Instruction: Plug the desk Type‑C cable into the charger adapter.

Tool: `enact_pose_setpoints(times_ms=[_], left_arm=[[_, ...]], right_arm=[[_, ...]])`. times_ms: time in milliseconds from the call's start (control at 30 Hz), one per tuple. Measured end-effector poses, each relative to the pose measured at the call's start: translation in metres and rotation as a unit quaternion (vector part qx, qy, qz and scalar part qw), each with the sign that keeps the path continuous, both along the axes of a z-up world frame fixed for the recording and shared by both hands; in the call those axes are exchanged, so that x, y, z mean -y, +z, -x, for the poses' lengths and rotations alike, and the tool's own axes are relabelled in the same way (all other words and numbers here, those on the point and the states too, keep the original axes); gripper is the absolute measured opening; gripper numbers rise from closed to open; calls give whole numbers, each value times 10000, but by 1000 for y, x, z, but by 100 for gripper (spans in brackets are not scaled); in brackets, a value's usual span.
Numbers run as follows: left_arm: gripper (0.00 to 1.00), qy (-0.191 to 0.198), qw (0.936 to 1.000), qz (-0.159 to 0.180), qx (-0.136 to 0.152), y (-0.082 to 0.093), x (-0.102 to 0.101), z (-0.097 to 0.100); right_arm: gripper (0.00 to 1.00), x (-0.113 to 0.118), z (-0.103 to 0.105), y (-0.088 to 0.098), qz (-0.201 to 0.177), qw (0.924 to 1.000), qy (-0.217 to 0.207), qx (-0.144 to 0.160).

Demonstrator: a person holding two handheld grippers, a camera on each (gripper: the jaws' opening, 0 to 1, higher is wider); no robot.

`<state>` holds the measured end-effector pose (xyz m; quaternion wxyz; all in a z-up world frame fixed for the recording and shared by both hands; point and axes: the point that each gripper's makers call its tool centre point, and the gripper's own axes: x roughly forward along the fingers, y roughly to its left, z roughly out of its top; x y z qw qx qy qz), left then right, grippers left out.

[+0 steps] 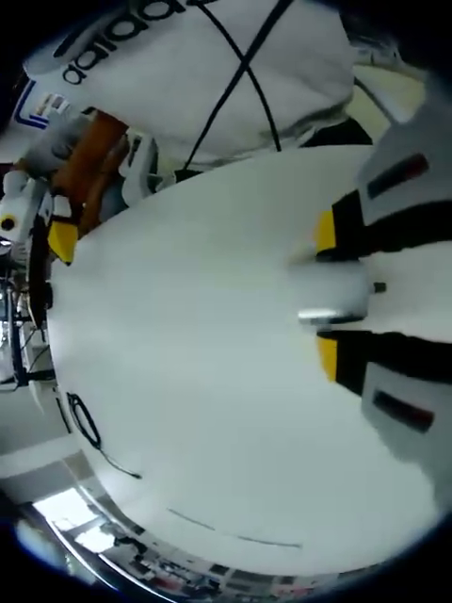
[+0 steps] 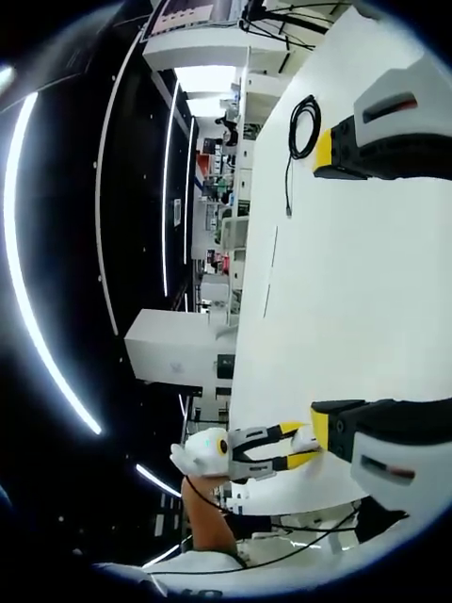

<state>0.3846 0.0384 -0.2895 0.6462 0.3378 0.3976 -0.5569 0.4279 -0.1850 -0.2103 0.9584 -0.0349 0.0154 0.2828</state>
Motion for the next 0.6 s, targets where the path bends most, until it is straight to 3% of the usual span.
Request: enact_pose_setpoints(times_ms=[200,300,367,400,600], left_arm=[[43,358,9972,650,-79,10,10,2],[47,470,9921,1154,-125,20,12,6],[55,585,9896,1313,-36,21,11,2],[57,607,9888,1367,1,22,10,1],[63,1148,9769,1798,86,29,2,-8]], right_arm=[[98,4,-4,-3,-6,10000,-44,-77],[98,5,-3,-3,4,10000,-46,-87],[98,0,-2,0,17,10000,47,-6],[98,-1,-1,-5,-26,9999,67,-137],[98,0,-6,-5,2,10000,37,-88]])
